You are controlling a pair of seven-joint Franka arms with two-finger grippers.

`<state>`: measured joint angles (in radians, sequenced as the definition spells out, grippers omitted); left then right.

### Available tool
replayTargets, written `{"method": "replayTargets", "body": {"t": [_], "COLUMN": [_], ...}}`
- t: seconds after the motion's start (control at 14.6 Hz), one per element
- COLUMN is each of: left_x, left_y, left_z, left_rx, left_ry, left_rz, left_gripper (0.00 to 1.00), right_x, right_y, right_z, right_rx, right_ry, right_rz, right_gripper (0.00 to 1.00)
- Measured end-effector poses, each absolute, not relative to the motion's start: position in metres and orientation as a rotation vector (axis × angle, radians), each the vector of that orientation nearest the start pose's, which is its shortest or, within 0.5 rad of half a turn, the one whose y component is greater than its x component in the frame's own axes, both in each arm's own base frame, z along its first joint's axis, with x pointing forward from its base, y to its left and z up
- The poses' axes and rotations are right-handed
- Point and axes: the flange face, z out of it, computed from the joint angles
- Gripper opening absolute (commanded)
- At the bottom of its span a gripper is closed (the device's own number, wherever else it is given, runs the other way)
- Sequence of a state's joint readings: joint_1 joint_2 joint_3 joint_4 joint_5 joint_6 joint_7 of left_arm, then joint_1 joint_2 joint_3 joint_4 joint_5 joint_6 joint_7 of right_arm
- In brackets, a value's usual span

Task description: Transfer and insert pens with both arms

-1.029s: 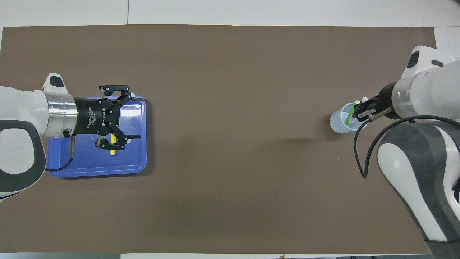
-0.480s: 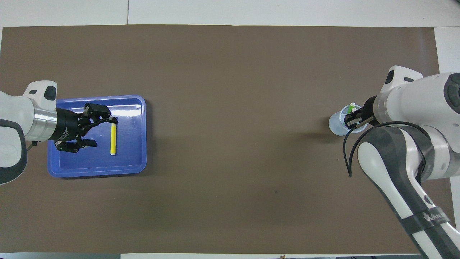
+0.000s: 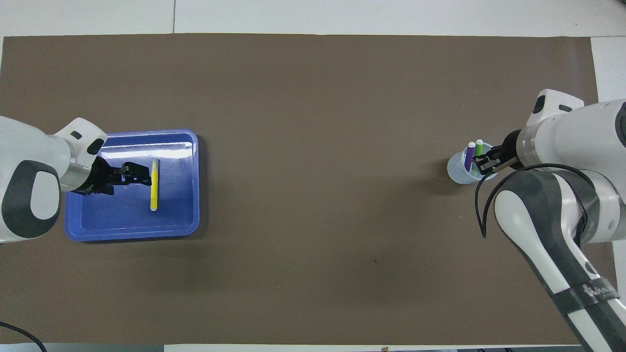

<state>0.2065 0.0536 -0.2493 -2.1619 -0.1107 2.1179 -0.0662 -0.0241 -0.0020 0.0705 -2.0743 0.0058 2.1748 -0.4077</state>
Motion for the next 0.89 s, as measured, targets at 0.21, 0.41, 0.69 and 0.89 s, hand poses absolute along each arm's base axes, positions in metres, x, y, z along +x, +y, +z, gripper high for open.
{"method": "replayTargets", "body": {"t": [0.21, 0.41, 0.69, 0.89], "left_x": [0.533, 0.536, 0.537, 0.537], "left_y": [-0.034, -0.042, -0.048, -0.050], "left_z": [0.326, 0.303, 0.296, 0.296], "left_rx": [-3.202, -3.196, -3.196, -3.179], "left_ry": [0.017, 0.079, 0.103, 0.138], "left_rz": [0.168, 0.178, 0.177, 0.171], "left_gripper": [1.00, 0.92, 0.80, 0.50], "right_x": [0.564, 0.557, 0.541, 0.540], "right_y": [0.029, 0.042, 0.059, 0.077], "right_z": [0.486, 0.555, 0.594, 0.592], "right_rx": [-3.072, -3.003, -2.880, -2.798], "right_ry": [-0.710, -0.681, -0.441, -0.183], "right_rz": [-0.191, -0.212, -0.151, -0.098], "right_gripper": [1.00, 1.00, 1.00, 1.00]}}
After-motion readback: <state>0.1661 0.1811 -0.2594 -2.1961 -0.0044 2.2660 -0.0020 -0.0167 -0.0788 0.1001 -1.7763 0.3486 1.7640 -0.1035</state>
